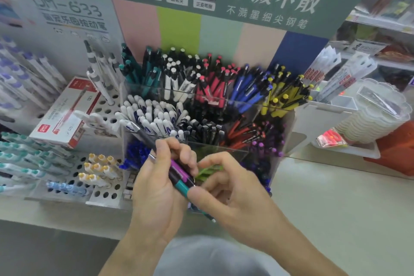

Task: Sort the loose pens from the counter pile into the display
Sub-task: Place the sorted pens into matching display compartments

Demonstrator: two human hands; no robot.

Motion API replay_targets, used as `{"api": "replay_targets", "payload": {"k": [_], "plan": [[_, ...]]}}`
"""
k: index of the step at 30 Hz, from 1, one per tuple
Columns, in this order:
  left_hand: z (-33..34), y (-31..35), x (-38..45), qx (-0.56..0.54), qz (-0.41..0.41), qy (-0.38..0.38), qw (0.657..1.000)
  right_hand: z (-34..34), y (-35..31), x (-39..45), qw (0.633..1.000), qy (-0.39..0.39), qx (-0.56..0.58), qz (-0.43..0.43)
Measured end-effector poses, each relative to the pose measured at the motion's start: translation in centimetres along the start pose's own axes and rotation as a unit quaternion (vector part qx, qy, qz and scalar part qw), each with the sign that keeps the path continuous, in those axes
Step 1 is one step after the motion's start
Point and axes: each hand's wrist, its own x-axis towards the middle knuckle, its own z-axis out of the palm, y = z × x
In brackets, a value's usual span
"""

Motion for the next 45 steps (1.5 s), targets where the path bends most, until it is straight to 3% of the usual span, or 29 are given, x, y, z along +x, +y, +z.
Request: {"api": "replay_targets", "payload": {"k": [2, 4, 7, 11, 17, 22, 25, 31, 34, 38, 40, 42, 45], "plan": [[0.1, -0.5, 0.0, 0.043, 0.022, -0.008, 0.999, 0.6, 0.9, -0.2, 0.997, 0.047, 0.065, 0.0], [-0.4, -0.9, 0.1, 0.169, 0.064, -0.001, 0.984, 0.9, 1.4, -0.3, 0.989, 0.098, 0.106, -0.016], [-0.8, -0.8, 0.2, 0.377, 0.092, 0.001, 0.922, 1.1, 2.0, -0.8, 0.976, 0.123, 0.18, 0.009], [-0.7, 0.1, 0.4, 0.483, 0.075, -0.017, 0.872, 0.7, 2.2, -1.2, 0.949, 0.161, 0.265, 0.049], [-1.2, 0.6, 0.0, 0.397, -0.032, -0.103, 0.911, -1.7, 2.6, -1.7, 0.941, 0.239, 0.241, 0.013], [-2.7, 0.6, 0.1, 0.308, -0.067, -0.083, 0.945, -7.9, 2.7, -2.8, 0.87, 0.456, 0.152, -0.108], [-3.9, 0.4, 0.1, 0.277, -0.093, -0.074, 0.953, -11.1, 2.3, -3.6, 0.843, 0.508, 0.023, -0.175], [-5.2, -1.2, -0.4, 0.261, -0.094, 0.001, 0.961, -12.3, 3.6, -2.4, 0.828, 0.445, -0.235, -0.248], [-5.6, -1.5, -0.6, 0.239, -0.074, -0.029, 0.968, -11.0, 4.9, -0.1, 0.845, 0.39, -0.287, -0.227], [-5.2, -1.5, -1.0, 0.089, -0.043, -0.069, 0.993, -9.3, 6.5, 2.0, 0.866, 0.342, -0.322, -0.174], [-4.7, -1.3, -1.2, 0.052, -0.009, -0.096, 0.994, -8.0, 5.8, 1.6, 0.86, 0.369, -0.305, -0.174], [-4.4, -0.9, -1.1, 0.108, 0.033, -0.097, 0.989, -6.3, 4.4, 0.8, 0.87, 0.377, -0.233, -0.217], [-3.4, -0.4, -0.8, 0.285, 0.112, -0.071, 0.949, -3.1, 2.0, 0.4, 0.939, 0.206, -0.042, -0.273]]}}
